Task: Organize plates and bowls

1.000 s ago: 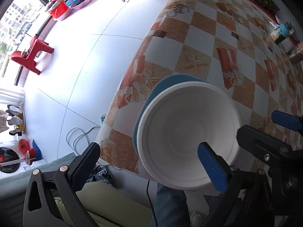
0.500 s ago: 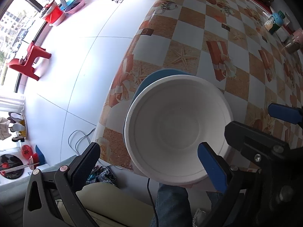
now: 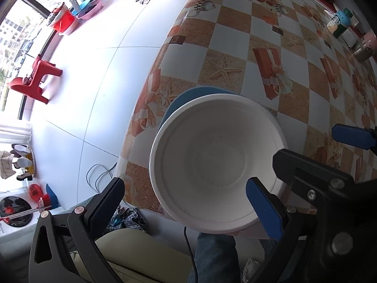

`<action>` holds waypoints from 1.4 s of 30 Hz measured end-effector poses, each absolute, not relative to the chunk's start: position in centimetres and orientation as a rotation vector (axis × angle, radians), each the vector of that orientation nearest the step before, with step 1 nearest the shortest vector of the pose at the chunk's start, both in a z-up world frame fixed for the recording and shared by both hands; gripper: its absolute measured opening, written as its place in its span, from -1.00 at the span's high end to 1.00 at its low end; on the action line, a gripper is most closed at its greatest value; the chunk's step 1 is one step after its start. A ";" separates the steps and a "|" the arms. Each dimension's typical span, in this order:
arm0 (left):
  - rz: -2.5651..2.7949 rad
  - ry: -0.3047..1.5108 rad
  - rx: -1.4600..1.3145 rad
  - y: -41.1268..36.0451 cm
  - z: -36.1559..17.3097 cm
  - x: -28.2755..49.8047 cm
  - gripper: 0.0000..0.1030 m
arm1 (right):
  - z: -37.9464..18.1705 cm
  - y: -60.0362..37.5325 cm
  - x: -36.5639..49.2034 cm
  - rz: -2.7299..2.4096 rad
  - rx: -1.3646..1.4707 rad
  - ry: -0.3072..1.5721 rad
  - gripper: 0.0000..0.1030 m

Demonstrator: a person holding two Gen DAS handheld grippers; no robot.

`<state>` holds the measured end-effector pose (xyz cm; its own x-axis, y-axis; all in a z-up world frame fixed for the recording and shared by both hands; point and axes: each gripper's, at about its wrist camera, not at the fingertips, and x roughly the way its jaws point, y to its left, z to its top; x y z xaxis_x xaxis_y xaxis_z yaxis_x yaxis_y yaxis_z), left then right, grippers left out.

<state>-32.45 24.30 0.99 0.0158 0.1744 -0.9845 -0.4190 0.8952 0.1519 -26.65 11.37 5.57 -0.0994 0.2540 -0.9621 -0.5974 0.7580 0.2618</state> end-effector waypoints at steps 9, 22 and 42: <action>0.460 1.495 -0.195 24.1 1.0 -32.0 -1.00 | 5.3 11.4 -26.3 0.734 -0.296 1.525 -1.00; 0.463 1.509 -0.192 23.9 0.8 -31.7 -1.00 | 5.3 11.1 -25.8 0.736 -0.296 1.534 -1.00; 0.463 1.512 -0.189 24.0 0.7 -31.5 -1.00 | 5.3 11.1 -25.7 0.738 -0.296 1.537 -1.00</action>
<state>-31.47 23.97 0.71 -0.0074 0.1751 -0.9845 -0.4057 0.8994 0.1630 -25.74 11.15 5.28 -0.1250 0.2451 -0.9614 -0.5973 0.7551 0.2702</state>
